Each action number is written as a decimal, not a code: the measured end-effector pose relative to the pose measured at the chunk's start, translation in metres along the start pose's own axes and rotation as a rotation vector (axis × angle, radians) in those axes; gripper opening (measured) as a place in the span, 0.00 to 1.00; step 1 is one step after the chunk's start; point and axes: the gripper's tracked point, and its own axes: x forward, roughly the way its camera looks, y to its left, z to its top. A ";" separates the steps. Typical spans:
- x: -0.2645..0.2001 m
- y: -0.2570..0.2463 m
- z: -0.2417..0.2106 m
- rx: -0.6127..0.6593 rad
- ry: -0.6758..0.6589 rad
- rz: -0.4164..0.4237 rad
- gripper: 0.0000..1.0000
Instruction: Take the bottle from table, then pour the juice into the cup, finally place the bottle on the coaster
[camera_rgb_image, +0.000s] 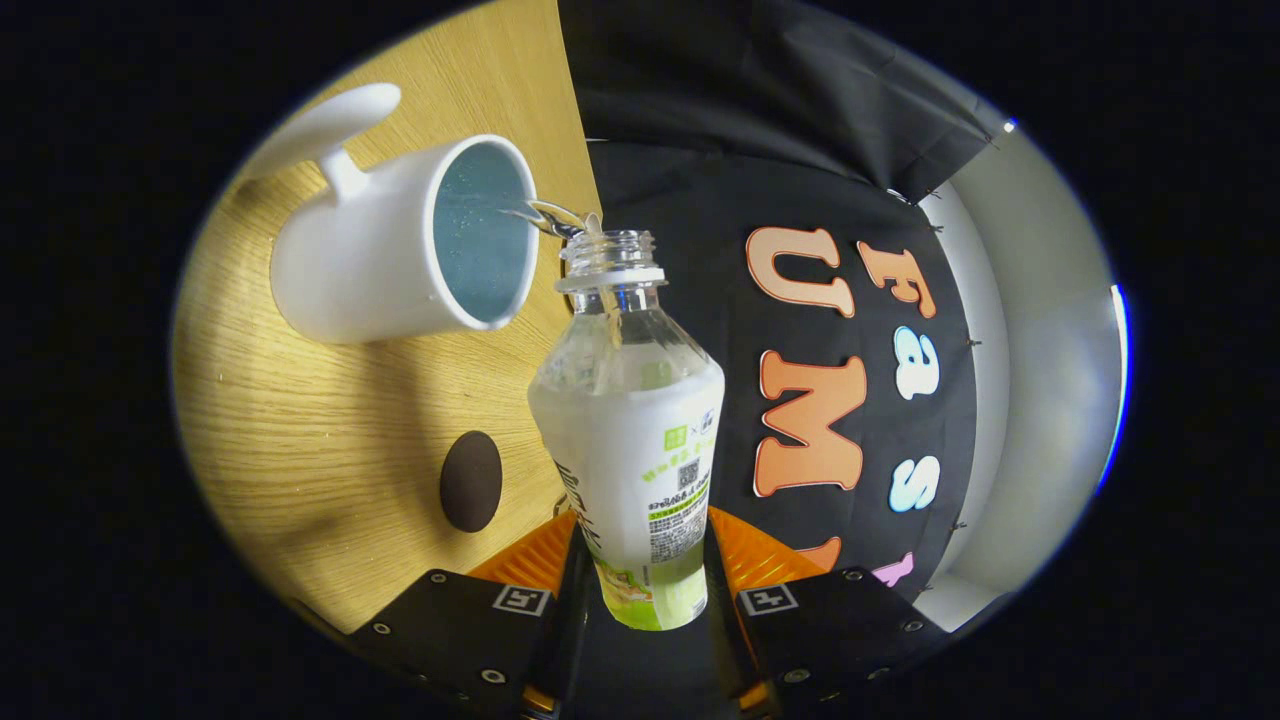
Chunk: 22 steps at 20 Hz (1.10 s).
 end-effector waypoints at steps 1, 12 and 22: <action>0.001 -0.001 0.000 -0.010 -0.001 -0.001 0.54; 0.005 -0.007 -0.006 -0.087 -0.002 -0.016 0.54; 0.002 -0.011 -0.002 -0.144 -0.014 -0.029 0.54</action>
